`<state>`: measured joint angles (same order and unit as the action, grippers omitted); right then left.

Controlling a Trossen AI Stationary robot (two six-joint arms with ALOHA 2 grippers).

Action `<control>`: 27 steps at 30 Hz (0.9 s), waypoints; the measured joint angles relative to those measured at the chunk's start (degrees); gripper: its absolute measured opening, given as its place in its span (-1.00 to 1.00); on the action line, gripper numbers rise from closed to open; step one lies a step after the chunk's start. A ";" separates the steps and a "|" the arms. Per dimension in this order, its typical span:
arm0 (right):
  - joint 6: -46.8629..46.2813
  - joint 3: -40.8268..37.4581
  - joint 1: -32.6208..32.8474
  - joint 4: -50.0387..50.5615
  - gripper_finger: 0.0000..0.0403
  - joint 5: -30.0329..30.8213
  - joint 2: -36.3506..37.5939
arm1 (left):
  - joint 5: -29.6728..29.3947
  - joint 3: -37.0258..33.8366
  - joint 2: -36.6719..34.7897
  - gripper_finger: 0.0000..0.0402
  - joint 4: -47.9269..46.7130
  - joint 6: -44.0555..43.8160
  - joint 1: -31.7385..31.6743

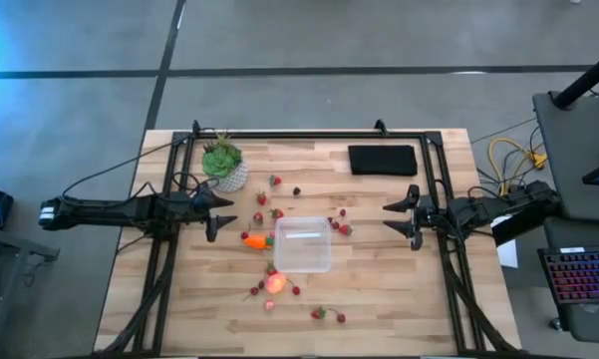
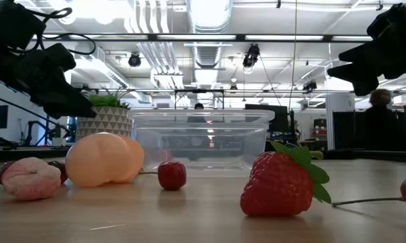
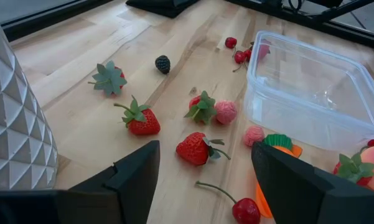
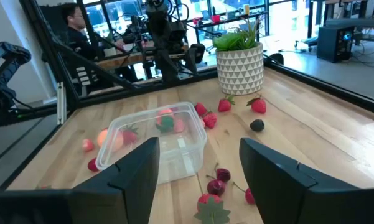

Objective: Pick and placing Produce into tupperware

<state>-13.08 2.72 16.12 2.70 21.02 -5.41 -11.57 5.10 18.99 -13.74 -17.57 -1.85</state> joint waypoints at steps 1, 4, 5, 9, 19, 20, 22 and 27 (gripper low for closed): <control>0.00 0.00 0.00 -0.02 0.07 0.00 0.00 | 0.00 0.00 0.01 0.20 -0.01 -0.01 -0.01; 0.00 0.00 -0.02 -0.01 0.07 0.00 0.00 | 0.00 0.00 0.00 0.20 -0.02 0.01 -0.01; 0.00 0.01 -0.01 -0.02 0.07 0.00 0.00 | 0.00 0.00 0.01 0.20 -0.02 0.01 -0.02; 0.00 0.02 -0.02 -0.02 0.07 0.00 0.00 | 0.00 0.00 0.00 0.20 -0.01 -0.01 0.00; -15.49 0.02 -0.02 -10.16 0.07 -0.30 0.04 | 0.00 0.00 -0.01 0.20 0.00 -0.01 -0.01; -18.21 0.02 -0.02 -11.10 0.07 -0.37 -0.01 | 0.00 0.00 0.01 0.20 -0.02 -0.01 0.00; -22.89 0.02 -0.02 -11.30 0.07 -0.39 -0.02 | 0.00 0.00 -0.01 0.20 -0.02 -0.01 0.00; -37.02 0.02 -0.02 -11.93 0.07 0.75 -0.04 | 0.00 0.00 -0.01 0.20 -0.01 0.00 0.00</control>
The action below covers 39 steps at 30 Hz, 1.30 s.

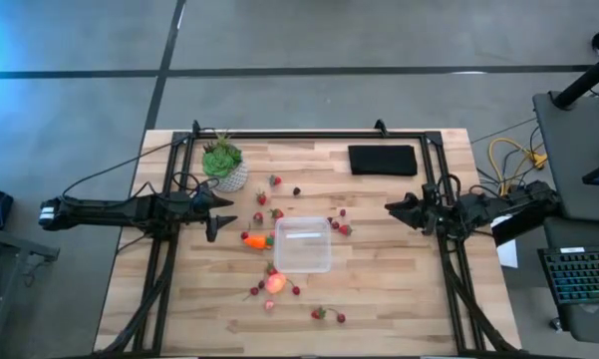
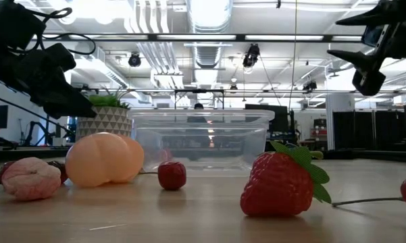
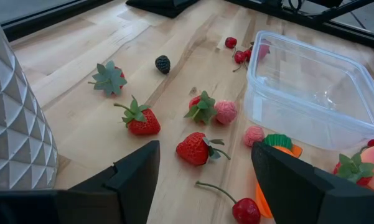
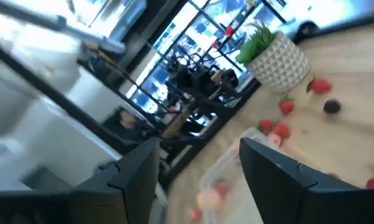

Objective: Pick and placing Produce into tupperware
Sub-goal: Put the strawberry into the transparent container

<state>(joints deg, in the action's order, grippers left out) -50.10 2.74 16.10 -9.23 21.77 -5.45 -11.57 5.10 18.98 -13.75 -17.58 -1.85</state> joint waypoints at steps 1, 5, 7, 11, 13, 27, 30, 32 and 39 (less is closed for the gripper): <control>-1.67 0.00 0.02 -0.37 0.07 1.72 0.02 | 0.00 0.00 0.01 0.20 0.01 0.01 0.00; -4.52 -0.01 0.02 -4.53 0.07 14.82 -0.04 | 0.00 0.00 0.00 0.20 0.01 0.01 0.00; -7.51 -0.02 0.00 -9.82 0.07 25.47 -0.44 | 0.00 0.00 0.00 0.20 0.01 0.01 -0.01; -9.24 -0.02 0.00 -16.50 0.07 36.54 -0.57 | 0.00 0.00 0.02 0.20 -0.01 -0.01 0.00; -6.69 0.19 0.00 -16.94 0.07 37.40 -0.57 | 0.00 0.00 0.00 0.20 -0.01 0.01 -0.02; 1.03 1.32 -0.02 -16.72 0.07 35.70 -0.85 | 0.00 0.00 0.00 0.20 -0.01 0.00 -0.01; 2.49 1.44 -0.26 -16.77 0.07 35.57 -0.85 | 0.00 0.00 0.00 0.20 0.01 0.00 -0.01; 3.35 1.44 -0.28 -17.39 0.07 33.40 -0.96 | 0.00 0.00 0.00 0.20 -0.01 -0.01 0.00; 6.83 11.24 -0.28 -1.43 0.07 24.32 -6.83 | 0.00 0.00 0.01 0.20 0.01 0.00 -0.01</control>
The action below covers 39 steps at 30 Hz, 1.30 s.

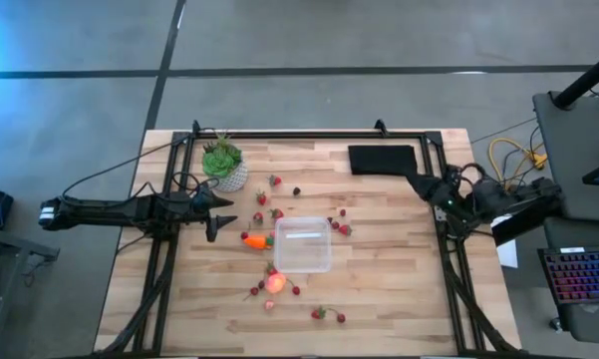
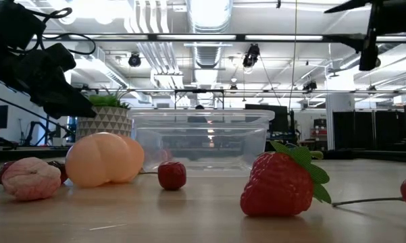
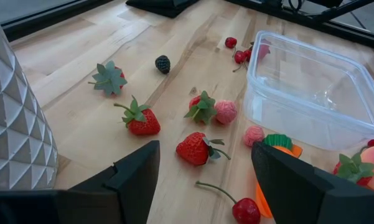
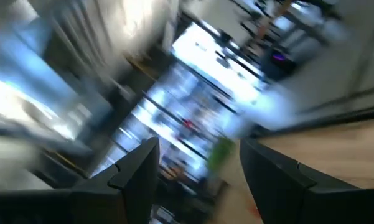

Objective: Pick and placing Produce into tupperware
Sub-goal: Put the strawberry into the transparent container

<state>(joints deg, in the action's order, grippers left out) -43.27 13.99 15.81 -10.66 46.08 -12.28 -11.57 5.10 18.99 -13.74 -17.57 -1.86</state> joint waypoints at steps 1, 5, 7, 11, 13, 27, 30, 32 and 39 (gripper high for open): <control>-1.84 2.89 0.00 8.00 0.07 -0.01 -1.51 | 0.00 0.00 0.01 0.20 0.00 -0.01 0.01; -12.53 14.43 0.00 38.80 0.07 -3.72 -10.69 | 0.00 0.00 0.00 0.20 -0.01 0.00 0.00; -15.10 19.11 0.02 48.49 0.07 -6.73 -16.46 | 0.00 0.00 -0.01 0.20 -0.02 -0.01 -0.01; -15.24 25.55 0.00 57.89 0.07 -11.49 -27.11 | 0.00 0.00 -0.01 0.20 -0.01 0.00 -0.01; -13.79 27.76 0.02 59.18 0.07 -13.69 -32.27 | 0.00 0.00 0.00 0.20 0.00 0.00 0.00; 1.76 33.87 0.07 57.79 0.07 -25.09 -59.46 | 0.00 0.00 0.01 0.20 0.00 0.00 0.01; 8.88 34.99 0.04 55.27 0.07 -24.75 -62.13 | 0.00 0.00 -0.01 0.20 -0.02 0.01 -0.01; 14.47 35.80 0.04 53.15 0.07 -24.00 -63.92 | 0.00 0.00 0.00 0.20 -0.01 0.00 0.01; 28.53 39.61 -0.30 49.99 0.07 -27.00 -72.18 | 0.00 0.00 -0.01 0.20 0.00 0.00 0.00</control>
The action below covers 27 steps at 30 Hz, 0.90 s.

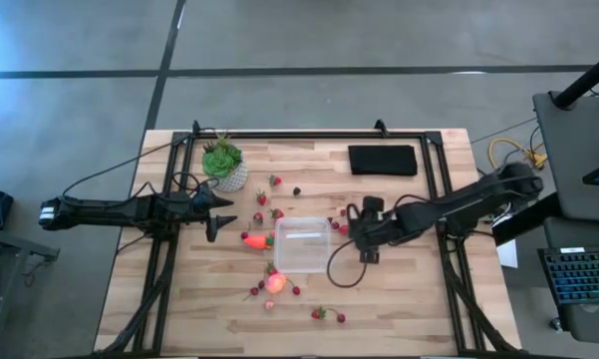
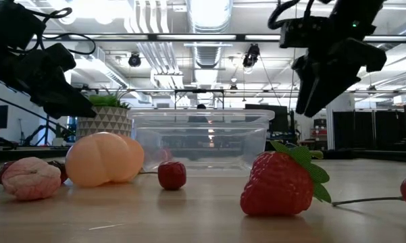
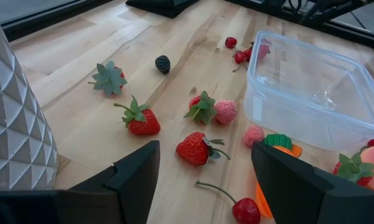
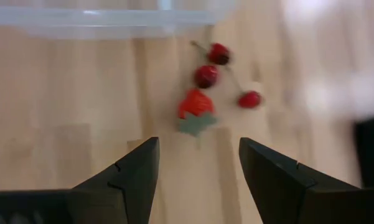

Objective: Pick and placing Produce into tupperware
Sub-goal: Put the strawberry into the transparent container

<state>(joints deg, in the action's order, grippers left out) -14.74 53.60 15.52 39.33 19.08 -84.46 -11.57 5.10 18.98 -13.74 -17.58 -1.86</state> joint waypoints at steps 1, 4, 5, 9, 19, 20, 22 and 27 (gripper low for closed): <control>0.25 0.61 -0.20 -0.43 0.07 -1.32 -1.30 | 0.00 0.00 0.00 0.20 0.00 0.01 0.00; -0.03 2.44 -0.93 -0.94 0.07 -2.66 -5.47 | 0.00 0.00 0.02 0.20 0.00 0.01 0.00; -0.31 3.12 -1.30 -1.07 0.07 -2.64 -6.69 | 0.00 0.00 0.02 0.20 0.00 0.00 0.01; -1.42 5.16 -2.90 -1.15 0.07 -3.00 -10.53 | 0.00 0.00 0.00 0.20 0.00 0.01 0.01; -3.95 4.62 -7.16 -1.05 0.07 -4.73 -10.67 | 0.00 0.00 0.01 0.20 0.00 -0.01 0.01; -3.89 4.30 -7.64 -1.13 0.07 -5.03 -10.46 | 0.00 0.00 0.02 0.20 -0.01 0.00 0.01; -3.01 3.75 -8.48 -1.28 0.07 -6.78 -10.28 | 0.00 0.00 0.02 0.20 -0.02 -0.01 0.01; 1.20 3.17 -9.81 -2.90 0.07 -8.83 -11.03 | 0.00 0.00 0.02 0.20 -0.01 0.00 -0.01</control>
<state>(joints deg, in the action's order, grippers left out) -13.54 56.77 5.71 36.43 10.25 -95.49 -11.57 5.10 19.00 -13.75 -17.57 -1.87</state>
